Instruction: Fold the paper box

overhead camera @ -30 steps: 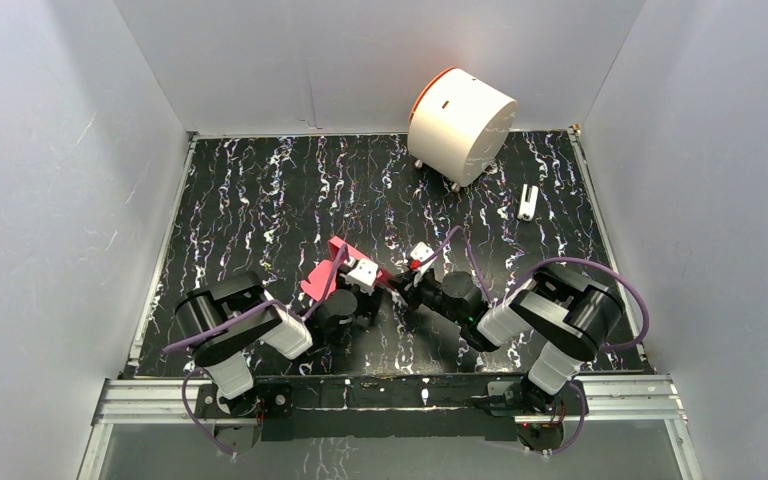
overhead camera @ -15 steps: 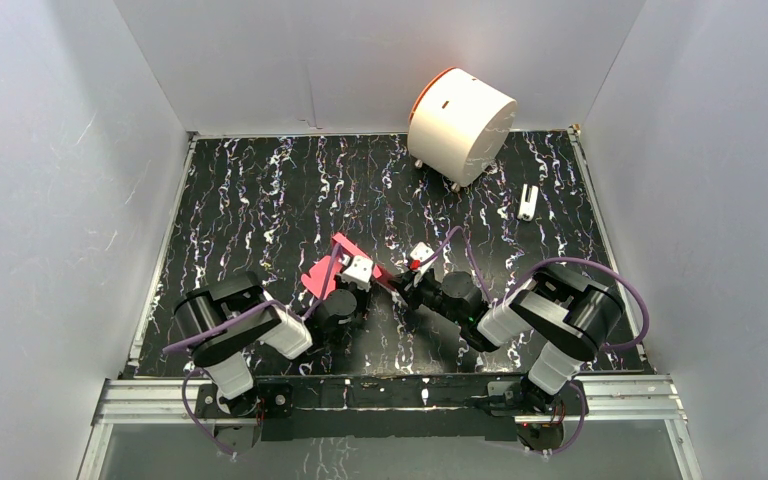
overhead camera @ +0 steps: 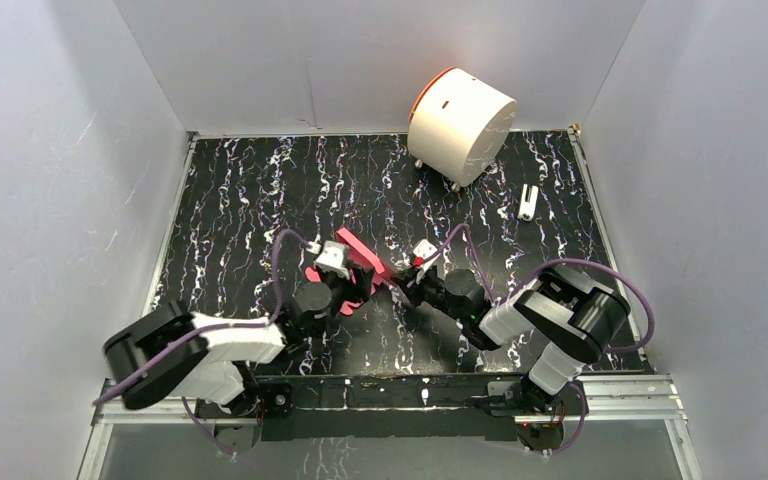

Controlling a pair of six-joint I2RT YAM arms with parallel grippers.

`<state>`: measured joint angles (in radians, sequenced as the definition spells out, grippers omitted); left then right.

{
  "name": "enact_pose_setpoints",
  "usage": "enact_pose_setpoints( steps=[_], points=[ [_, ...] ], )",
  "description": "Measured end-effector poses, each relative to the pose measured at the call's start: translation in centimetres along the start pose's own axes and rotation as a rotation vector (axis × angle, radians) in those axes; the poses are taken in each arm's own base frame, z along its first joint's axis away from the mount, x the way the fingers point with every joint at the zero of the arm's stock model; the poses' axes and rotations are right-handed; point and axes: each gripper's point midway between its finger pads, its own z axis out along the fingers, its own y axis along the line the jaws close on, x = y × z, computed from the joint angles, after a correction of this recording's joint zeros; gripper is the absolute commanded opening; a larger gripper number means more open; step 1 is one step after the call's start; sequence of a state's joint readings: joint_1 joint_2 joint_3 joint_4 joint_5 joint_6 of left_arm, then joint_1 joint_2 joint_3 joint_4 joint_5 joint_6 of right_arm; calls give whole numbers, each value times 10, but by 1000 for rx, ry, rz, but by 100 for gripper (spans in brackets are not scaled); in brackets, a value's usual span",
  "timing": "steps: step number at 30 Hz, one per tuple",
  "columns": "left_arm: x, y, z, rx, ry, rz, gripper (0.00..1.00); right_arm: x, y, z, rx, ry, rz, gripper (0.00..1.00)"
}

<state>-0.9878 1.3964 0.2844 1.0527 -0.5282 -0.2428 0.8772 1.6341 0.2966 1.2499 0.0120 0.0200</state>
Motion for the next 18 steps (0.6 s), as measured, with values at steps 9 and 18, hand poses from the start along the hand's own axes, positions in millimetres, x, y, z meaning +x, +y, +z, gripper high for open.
enact_pose_setpoints(
  steps=[9, 18],
  points=[
    [-44, 43, -5, -52, -18, -262, 65, 2, -8, -2, -3, 21, -18, 10],
    [-35, 76, -3, -178, 93, -474, 68, -3, -19, 6, -37, 31, -57, 9]
  ],
)
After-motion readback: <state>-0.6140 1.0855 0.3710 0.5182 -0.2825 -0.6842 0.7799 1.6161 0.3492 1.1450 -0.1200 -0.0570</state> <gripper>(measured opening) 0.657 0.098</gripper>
